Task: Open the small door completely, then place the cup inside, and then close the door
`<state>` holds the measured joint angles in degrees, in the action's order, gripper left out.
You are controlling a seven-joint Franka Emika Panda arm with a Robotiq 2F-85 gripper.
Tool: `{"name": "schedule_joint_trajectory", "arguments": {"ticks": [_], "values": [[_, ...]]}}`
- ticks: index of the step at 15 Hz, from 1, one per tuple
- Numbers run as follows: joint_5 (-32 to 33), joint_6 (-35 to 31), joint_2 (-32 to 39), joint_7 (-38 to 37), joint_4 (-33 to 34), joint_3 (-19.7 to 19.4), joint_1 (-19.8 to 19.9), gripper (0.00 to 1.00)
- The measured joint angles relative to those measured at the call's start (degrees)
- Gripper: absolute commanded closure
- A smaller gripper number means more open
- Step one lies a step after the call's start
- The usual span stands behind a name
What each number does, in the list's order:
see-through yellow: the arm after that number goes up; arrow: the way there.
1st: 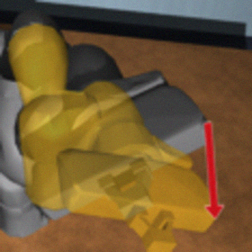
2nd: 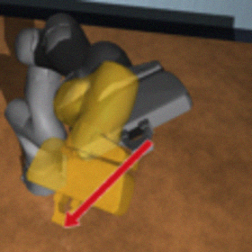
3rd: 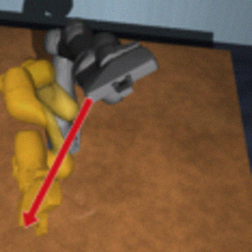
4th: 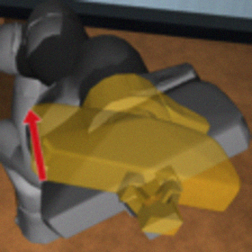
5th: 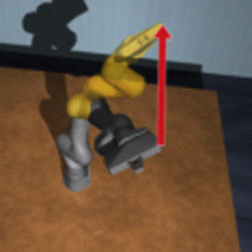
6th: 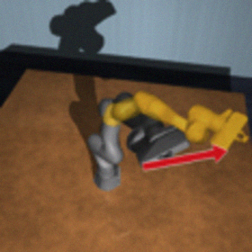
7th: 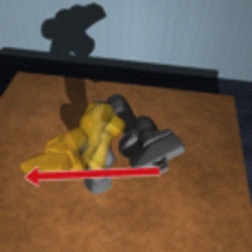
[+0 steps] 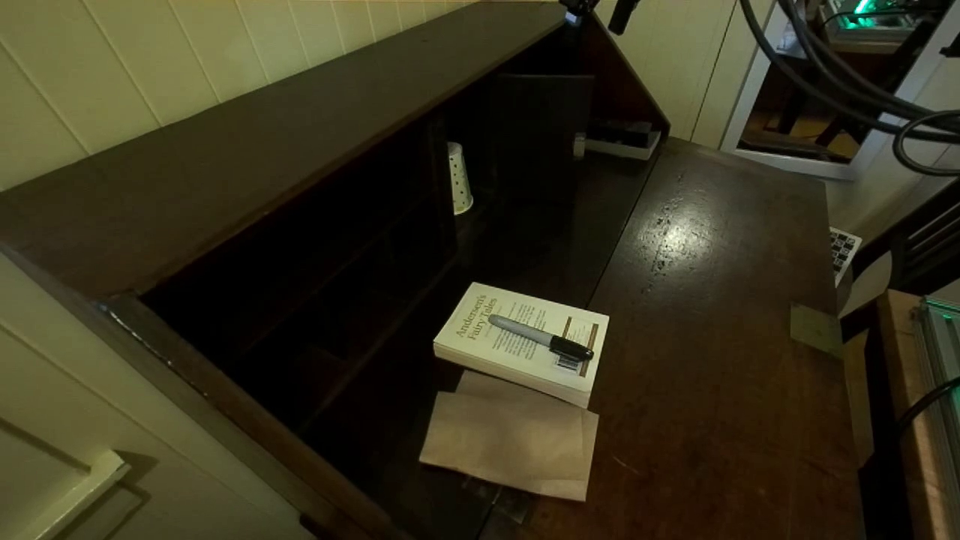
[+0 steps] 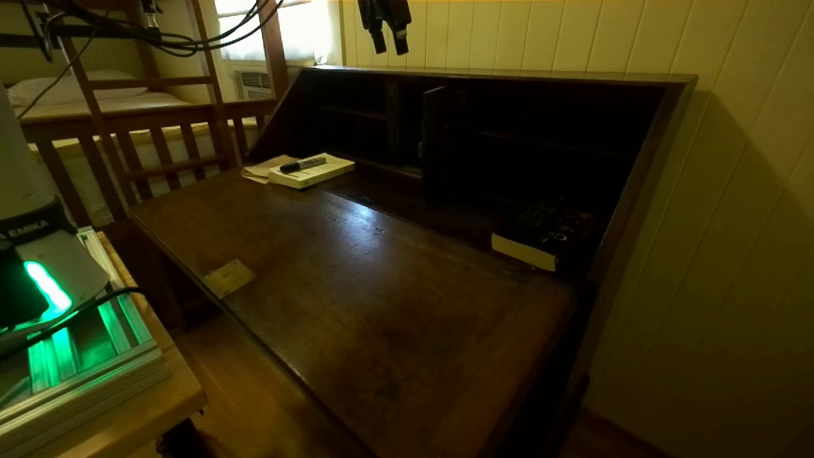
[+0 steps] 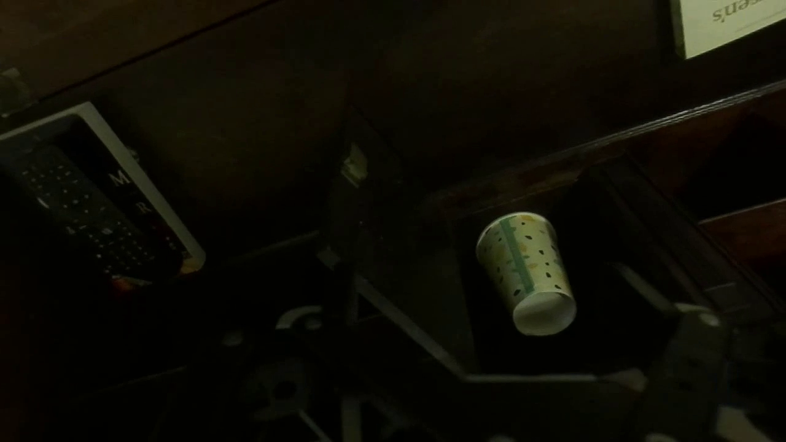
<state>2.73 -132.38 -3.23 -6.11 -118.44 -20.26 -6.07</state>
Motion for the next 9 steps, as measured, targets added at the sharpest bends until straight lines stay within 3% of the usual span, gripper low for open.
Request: {"name": "schedule_joint_trajectory", "arguments": {"ticks": [4,9], "values": [[-0.1,-6.97,0.52,4.24,-1.41,4.35,6.47,0.0],[-1.27,-12.29,3.23,6.12,-2.42,6.42,10.23,0.0]]}}
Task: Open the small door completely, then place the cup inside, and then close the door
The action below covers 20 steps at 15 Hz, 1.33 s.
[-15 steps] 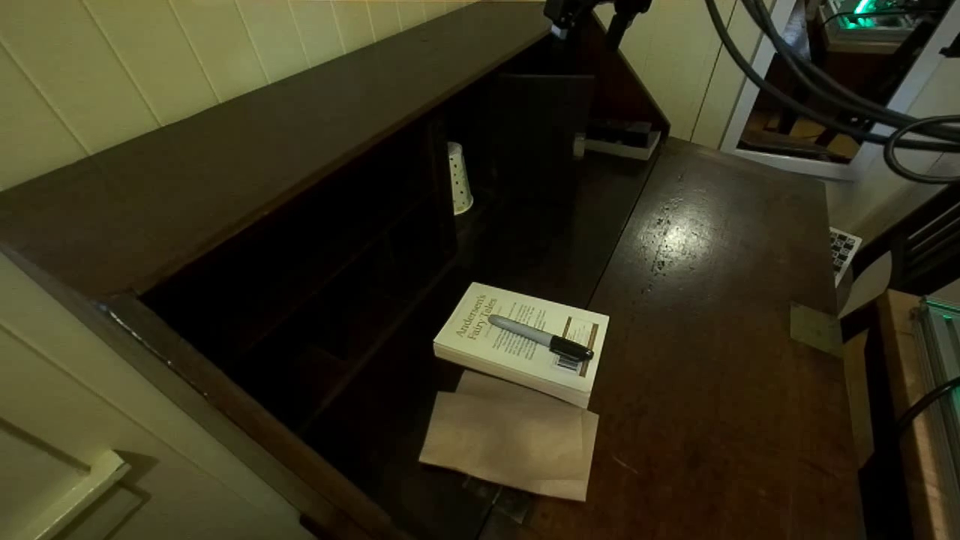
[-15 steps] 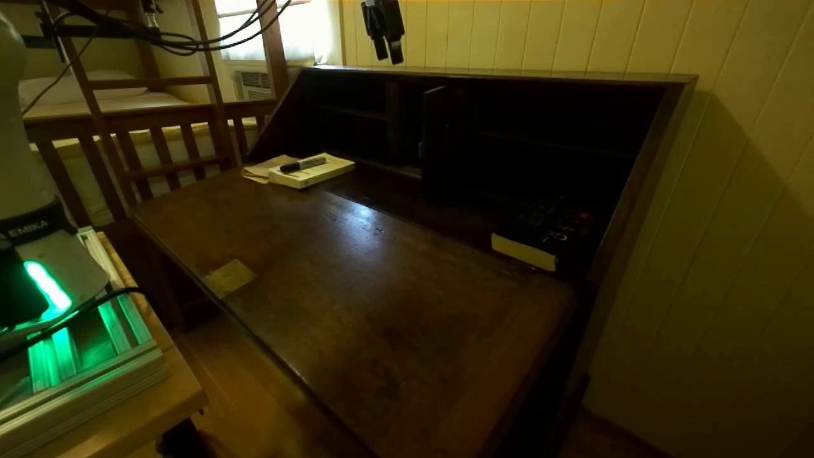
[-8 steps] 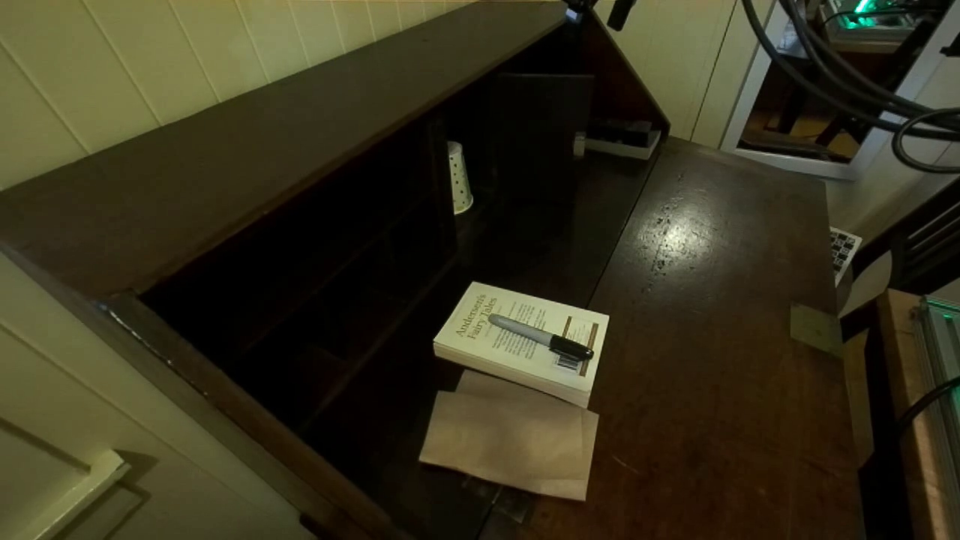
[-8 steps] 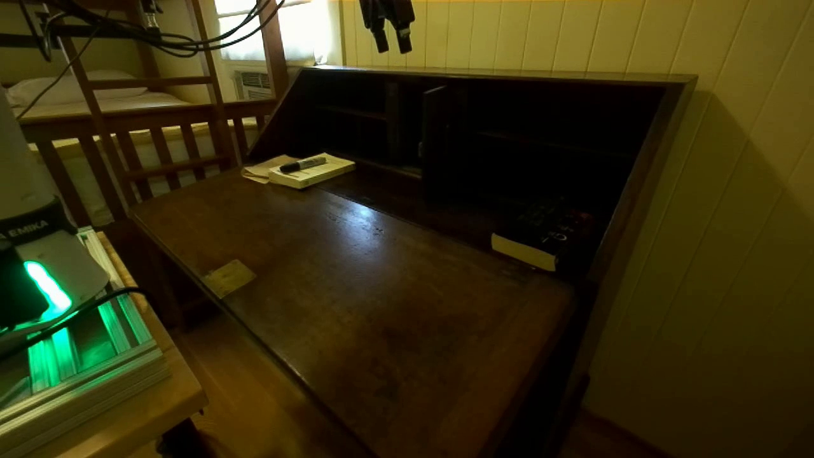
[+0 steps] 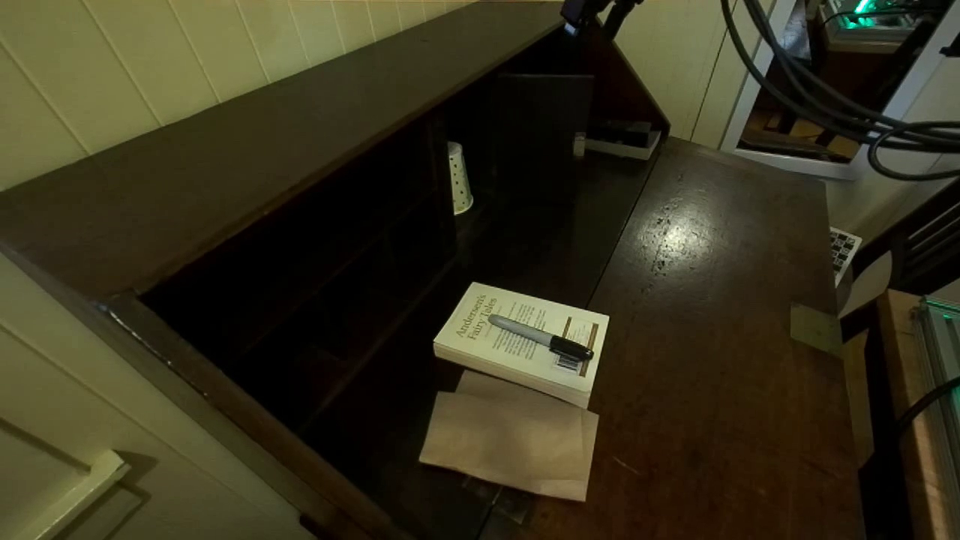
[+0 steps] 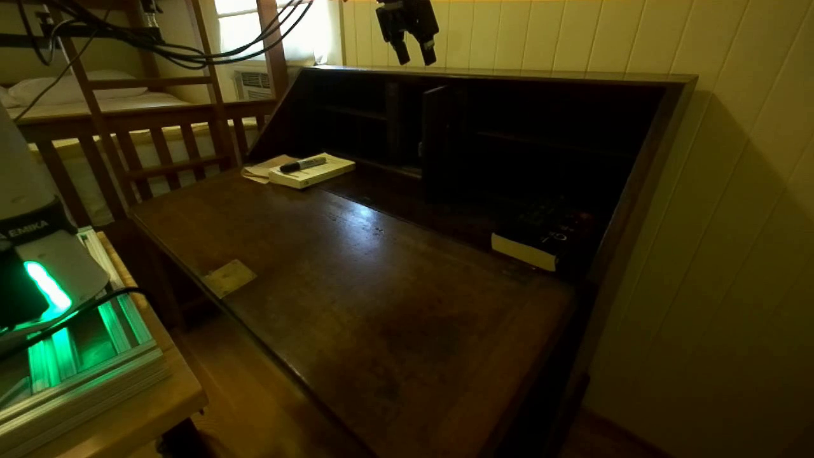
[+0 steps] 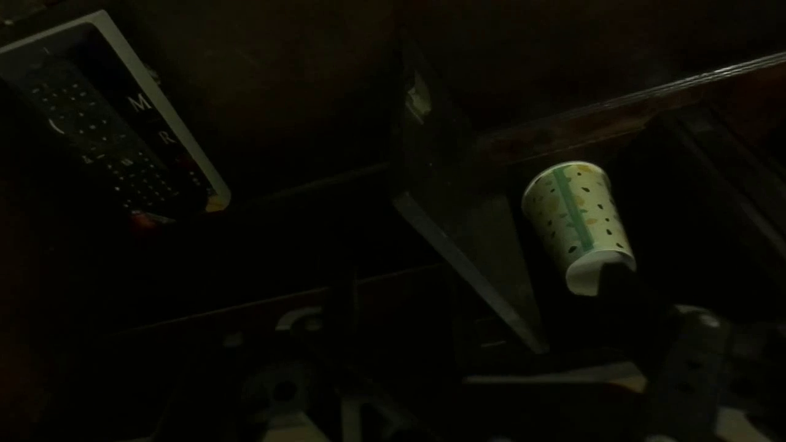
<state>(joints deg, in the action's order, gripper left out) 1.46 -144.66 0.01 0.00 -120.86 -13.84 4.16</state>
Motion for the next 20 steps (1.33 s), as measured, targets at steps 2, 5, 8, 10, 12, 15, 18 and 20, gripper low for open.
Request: {"name": "schedule_joint_trajectory", "arguments": {"ticks": [2,5,8,10,12,15,18,20], "values": [[-1.73,-1.18,1.15,2.01,-0.44,0.52,0.78,0.0],[-6.68,-1.59,2.7,7.37,-0.55,1.29,1.72,0.0],[-10.85,-1.6,3.74,12.39,-0.55,2.05,2.71,0.0],[-12.82,-1.6,4.17,14.86,-0.55,2.52,3.24,0.0],[-15.82,-1.59,4.44,18.05,-0.55,3.18,3.69,0.0],[-20.53,-1.53,4.74,22.8,-0.54,4.25,4.17,0.0],[-25.25,-1.23,5.12,27.43,-0.43,5.44,4.39,0.0],[-28.39,-0.65,5.37,30.51,-0.34,6.46,4.47,0.0]]}}
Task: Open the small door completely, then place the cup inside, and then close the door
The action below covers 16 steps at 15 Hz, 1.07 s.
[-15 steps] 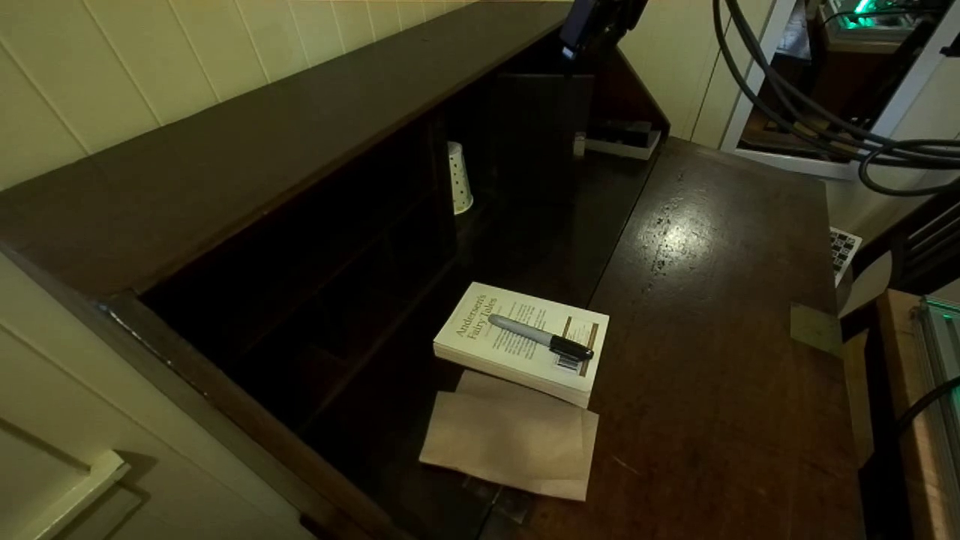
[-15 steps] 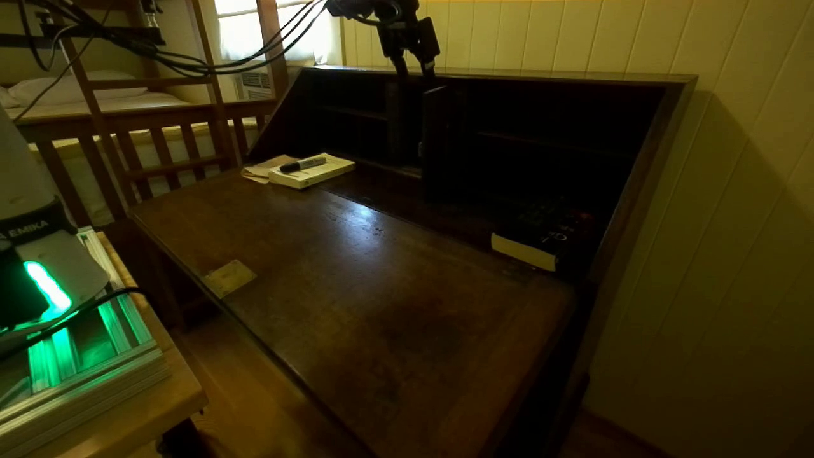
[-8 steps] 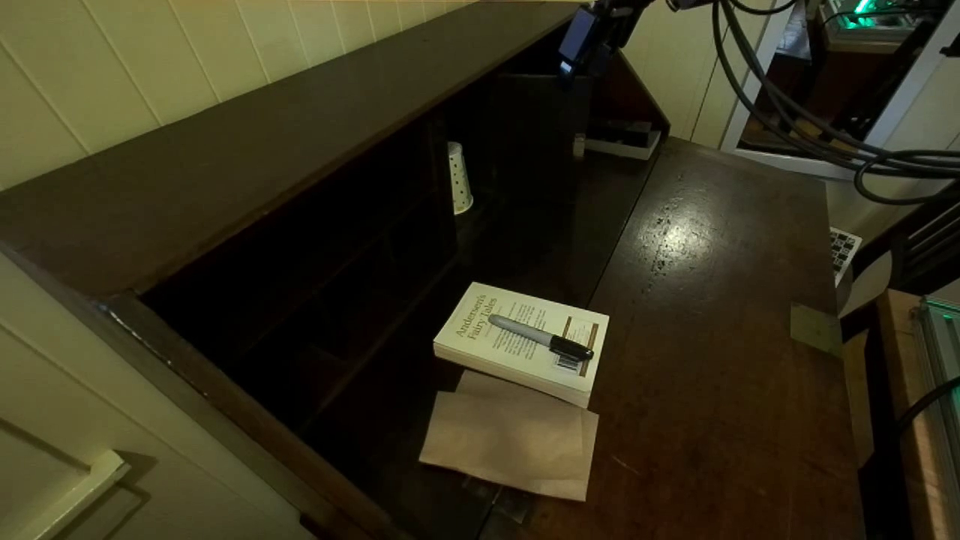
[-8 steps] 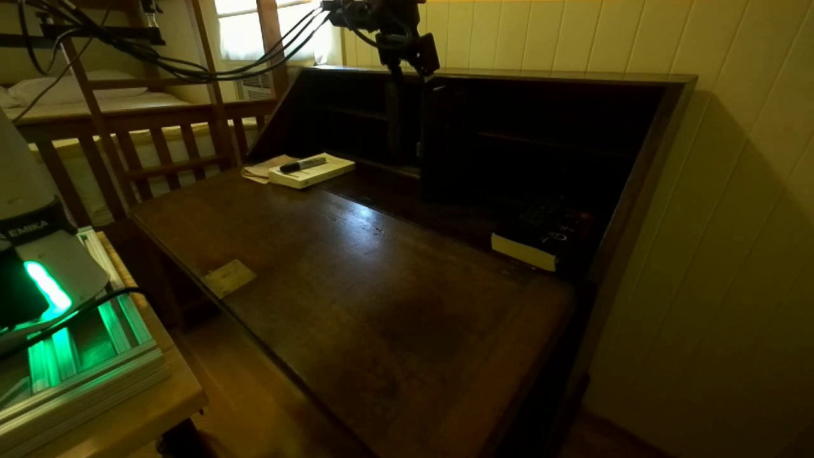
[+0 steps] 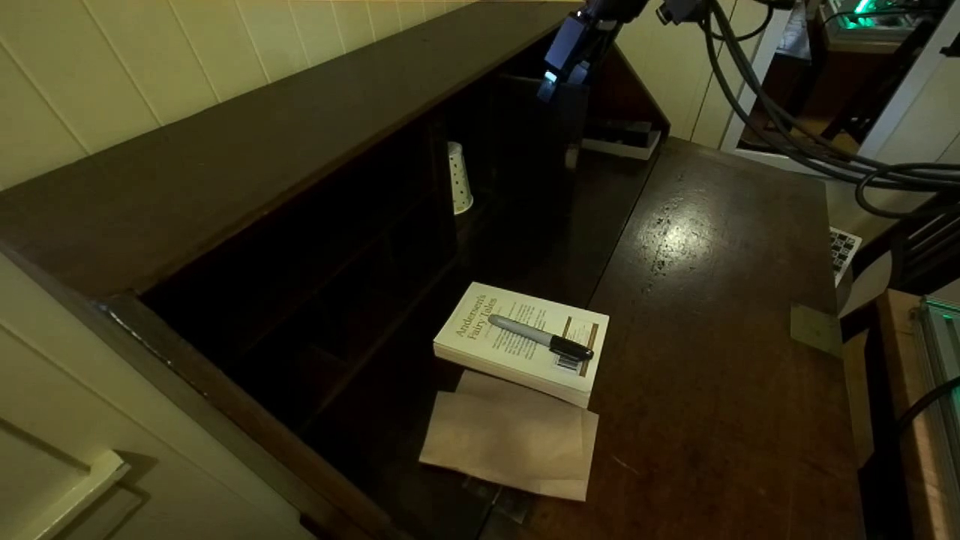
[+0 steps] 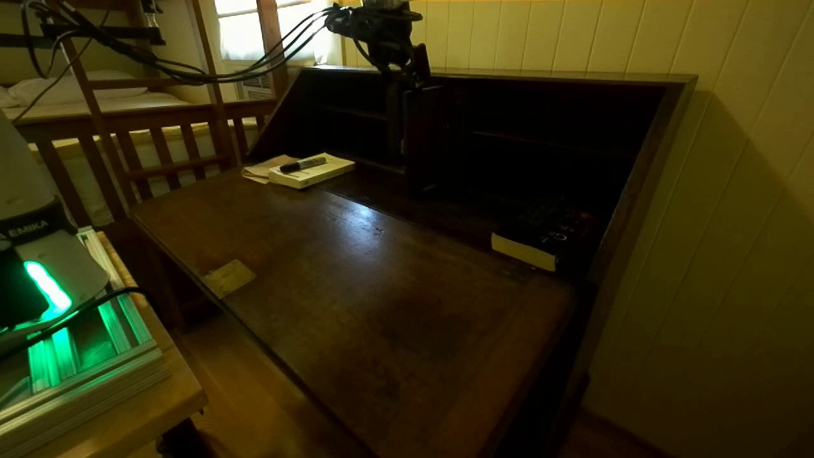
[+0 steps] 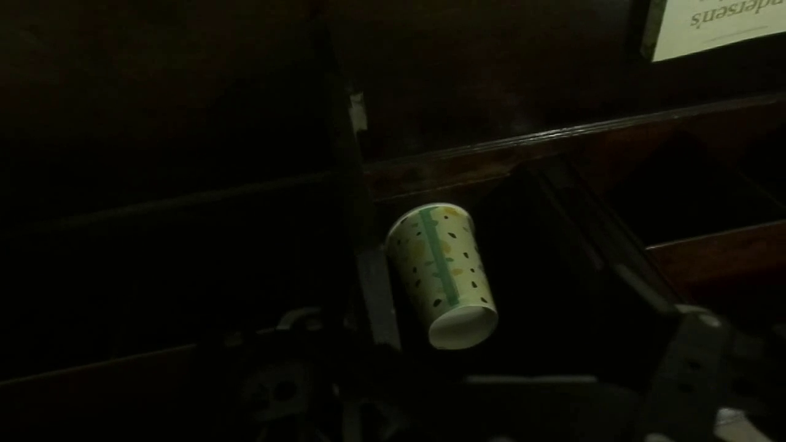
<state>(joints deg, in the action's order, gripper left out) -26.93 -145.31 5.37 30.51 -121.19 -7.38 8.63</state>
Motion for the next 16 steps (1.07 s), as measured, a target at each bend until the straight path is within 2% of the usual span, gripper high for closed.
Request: {"name": "schedule_joint_trajectory", "arguments": {"ticks": [5,12,16], "values": [[-7.3,2.21,1.77,6.08,1.45,2.99,0.0,0.0],[-14.97,-0.82,6.56,6.31,5.17,7.51,-0.15,0.0],[-17.03,-1.42,7.41,6.64,6.77,9.54,-0.3,0.0]]}}
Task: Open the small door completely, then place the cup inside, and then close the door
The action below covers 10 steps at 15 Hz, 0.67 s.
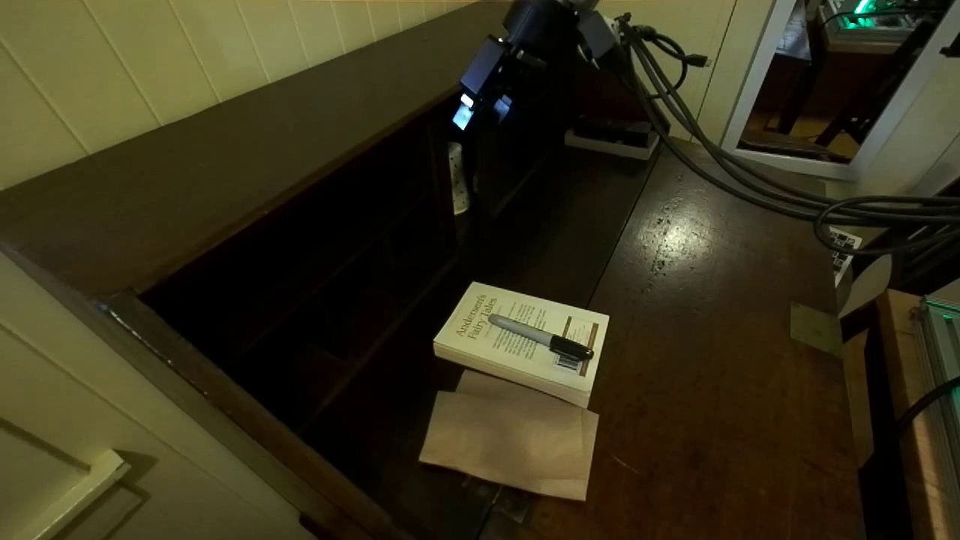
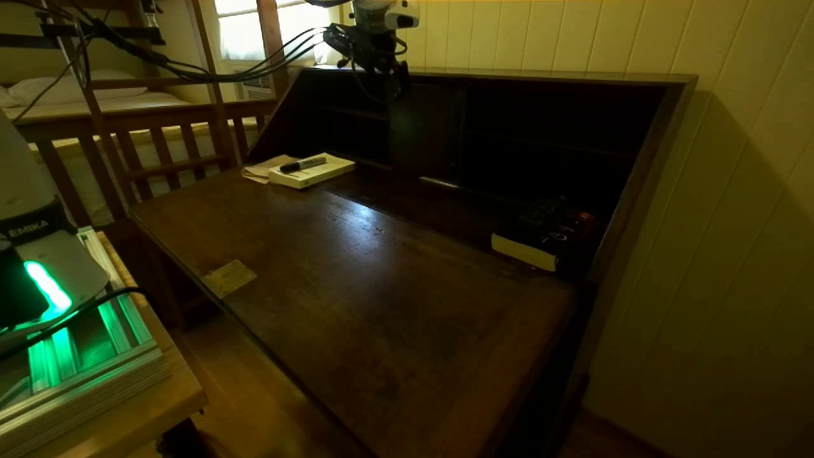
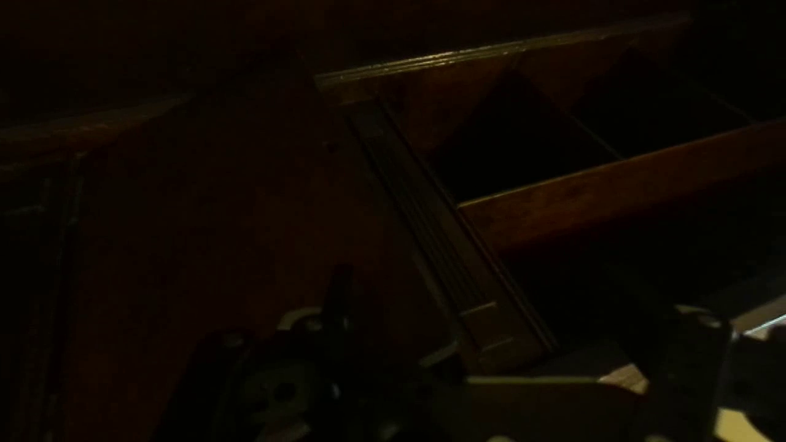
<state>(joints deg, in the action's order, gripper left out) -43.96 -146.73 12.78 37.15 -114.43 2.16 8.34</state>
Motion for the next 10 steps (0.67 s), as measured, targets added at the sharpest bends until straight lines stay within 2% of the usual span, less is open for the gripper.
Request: {"name": "schedule_joint_trajectory", "arguments": {"ticks": [6,10], "values": [[-0.34,-1.46,0.48,-0.07,0.21,0.71,-0.24,0.0],[-0.31,-3.46,0.25,-4.04,0.19,0.71,-0.59,0.0]]}}
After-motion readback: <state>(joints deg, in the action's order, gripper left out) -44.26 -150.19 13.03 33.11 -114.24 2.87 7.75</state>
